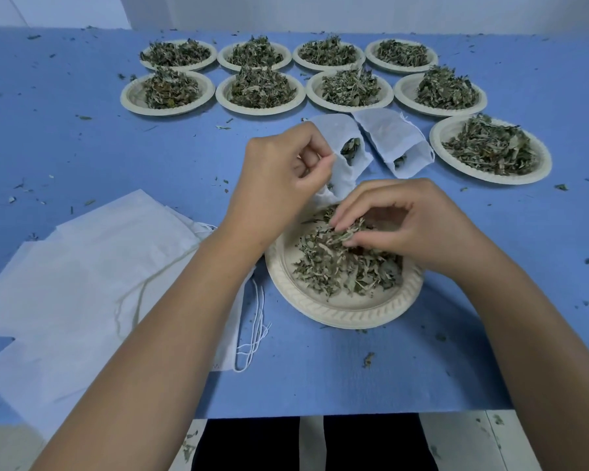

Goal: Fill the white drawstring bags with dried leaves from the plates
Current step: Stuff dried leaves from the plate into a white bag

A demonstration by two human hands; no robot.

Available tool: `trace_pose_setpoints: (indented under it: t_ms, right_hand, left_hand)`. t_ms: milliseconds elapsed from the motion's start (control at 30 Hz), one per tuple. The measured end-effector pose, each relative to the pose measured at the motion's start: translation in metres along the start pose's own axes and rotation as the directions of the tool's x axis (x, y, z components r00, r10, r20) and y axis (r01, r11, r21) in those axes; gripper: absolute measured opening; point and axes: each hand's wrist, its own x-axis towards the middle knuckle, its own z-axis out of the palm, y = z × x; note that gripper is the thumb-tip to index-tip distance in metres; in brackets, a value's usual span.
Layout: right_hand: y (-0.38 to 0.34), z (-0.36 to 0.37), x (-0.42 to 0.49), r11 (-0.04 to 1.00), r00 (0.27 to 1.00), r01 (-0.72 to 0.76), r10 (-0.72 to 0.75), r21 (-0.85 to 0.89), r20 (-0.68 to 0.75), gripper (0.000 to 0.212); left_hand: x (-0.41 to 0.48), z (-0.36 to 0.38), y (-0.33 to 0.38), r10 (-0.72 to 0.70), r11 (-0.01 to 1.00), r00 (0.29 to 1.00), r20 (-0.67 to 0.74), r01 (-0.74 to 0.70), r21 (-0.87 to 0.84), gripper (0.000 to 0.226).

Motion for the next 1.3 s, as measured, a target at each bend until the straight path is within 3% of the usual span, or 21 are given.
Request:
trace_pose_setpoints:
  t_ms: [167,333,400,633,867,1067,1167,1300]
  right_hand:
    - [-0.003,0.0,0.001,0.981,0.97,0.119,-0.082,0.154,-0.227,0.024]
    - [-0.003,0.003,0.002,0.953,0.852,0.194,-0.045,0.235,-0.522,0.032]
    - [-0.002,0.007,0.003,0.96,0.817,0.204,-0.058,0.193,-0.574,0.032]
    - [0.003,0.017,0.005,0.978,0.827,0.121,-0.195,-0.173,-0.528,0.017]
    - [0.001,0.014,0.005,0.989,0.837,0.108,-0.145,-0.101,-0.528,0.029]
    - [0.001,0.016,0.005,0.882,0.79,0.182,-0.394,-0.435,-0.47,0.006]
    - [0.002,0.016,0.007,0.823,0.836,0.096,-0.372,-0.56,-0.403,0.011]
    - [-0.004,0.013,0.001,0.836,0.79,0.093,-0.392,-0.541,-0.471,0.031]
  left_hand:
    - [-0.001,0.003,0.002,-0.069,0.989,0.997,-0.023,0.066,-0.129,0.009]
    - [-0.003,0.007,0.006,-0.08,0.977,0.996,0.033,0.085,-0.193,0.009]
    - [-0.004,0.01,0.008,-0.093,0.964,0.995,0.038,0.099,-0.249,0.012]
    - [-0.004,0.01,0.011,-0.163,0.926,0.986,0.034,0.164,-0.34,0.019]
    - [-0.005,0.011,0.011,-0.16,0.925,0.986,0.042,0.165,-0.343,0.019]
    - [-0.009,0.011,0.013,-0.066,0.952,0.997,0.048,0.077,-0.296,0.009]
    - [-0.007,0.009,0.011,-0.082,0.948,0.997,-0.007,0.076,-0.31,0.01]
    - [-0.007,0.01,0.009,-0.061,0.958,0.997,-0.038,0.048,-0.283,0.009]
